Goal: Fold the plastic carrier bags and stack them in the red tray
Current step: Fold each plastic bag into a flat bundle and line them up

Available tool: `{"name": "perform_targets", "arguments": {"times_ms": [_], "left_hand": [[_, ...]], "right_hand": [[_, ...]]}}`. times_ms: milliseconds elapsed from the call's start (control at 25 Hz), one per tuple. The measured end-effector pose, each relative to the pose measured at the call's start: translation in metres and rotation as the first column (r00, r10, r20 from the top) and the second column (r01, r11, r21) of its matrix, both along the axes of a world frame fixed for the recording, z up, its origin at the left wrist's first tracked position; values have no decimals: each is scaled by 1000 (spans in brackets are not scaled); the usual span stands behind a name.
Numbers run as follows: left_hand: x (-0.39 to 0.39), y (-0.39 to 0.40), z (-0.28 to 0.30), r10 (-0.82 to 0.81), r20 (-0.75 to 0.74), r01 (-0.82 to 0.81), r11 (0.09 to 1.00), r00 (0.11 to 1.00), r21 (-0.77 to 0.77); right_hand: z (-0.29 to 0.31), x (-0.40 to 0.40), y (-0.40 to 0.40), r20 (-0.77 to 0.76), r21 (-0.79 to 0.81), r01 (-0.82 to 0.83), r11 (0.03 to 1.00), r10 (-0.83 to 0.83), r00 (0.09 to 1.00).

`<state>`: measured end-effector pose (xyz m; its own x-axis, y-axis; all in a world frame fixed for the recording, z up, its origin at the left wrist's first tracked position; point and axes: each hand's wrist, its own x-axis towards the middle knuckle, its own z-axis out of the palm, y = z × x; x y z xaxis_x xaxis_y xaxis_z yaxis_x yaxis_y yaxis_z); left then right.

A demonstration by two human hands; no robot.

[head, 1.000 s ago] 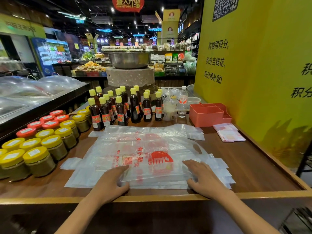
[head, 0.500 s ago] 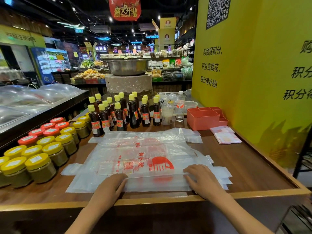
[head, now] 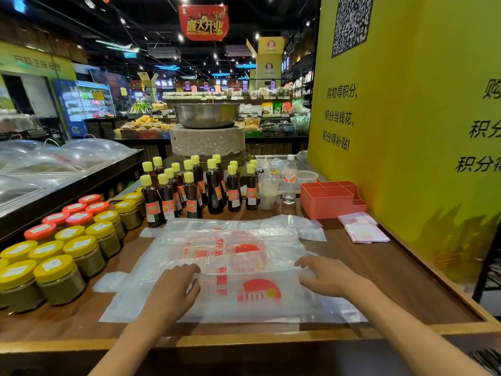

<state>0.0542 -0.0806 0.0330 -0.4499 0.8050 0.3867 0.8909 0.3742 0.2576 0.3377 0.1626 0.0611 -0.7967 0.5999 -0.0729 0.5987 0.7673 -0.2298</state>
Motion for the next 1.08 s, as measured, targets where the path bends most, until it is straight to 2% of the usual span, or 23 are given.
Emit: {"name": "perform_targets", "arguments": {"times_ms": [80,120,200,240,360,480,600,720,880,1000,1080], "left_hand": [[4,13,-2,50,-33,-52,996,998,-77],[6,19,-5,78,-31,-81,991,996,-109],[12,28,-13,128,-20,-130,982,992,-139],[15,31,-16,138,-10,-138,981,990,-138],[22,36,-31,65,63,-54,986,996,-161],[25,37,-45,-43,103,74,946,994,-315],[18,38,-51,-44,117,93,881,992,-465],[11,36,-54,-13,131,80,850,991,-520],[10,34,-58,46,94,11,845,994,-535],[10,36,-59,107,100,-36,843,989,-536],[7,36,-58,152,99,-73,831,983,-551]], "right_hand": [[0,-14,12,7,0,58,998,-58,998],[-1,-21,15,5,49,76,996,-76,997],[-7,-37,6,-16,162,68,984,-66,998],[-12,-46,-5,-67,154,53,987,-43,997],[-40,-72,-47,-197,87,-75,993,91,976],[-69,-92,-71,-132,96,-192,977,204,970],[-84,-97,-66,-107,106,-198,974,209,972],[-86,-92,-48,-108,83,-116,990,124,986],[-85,-69,2,-73,21,118,993,-116,991],[-91,-52,30,-53,45,270,962,-268,962],[-95,-48,33,-63,71,298,952,-294,954]]}}
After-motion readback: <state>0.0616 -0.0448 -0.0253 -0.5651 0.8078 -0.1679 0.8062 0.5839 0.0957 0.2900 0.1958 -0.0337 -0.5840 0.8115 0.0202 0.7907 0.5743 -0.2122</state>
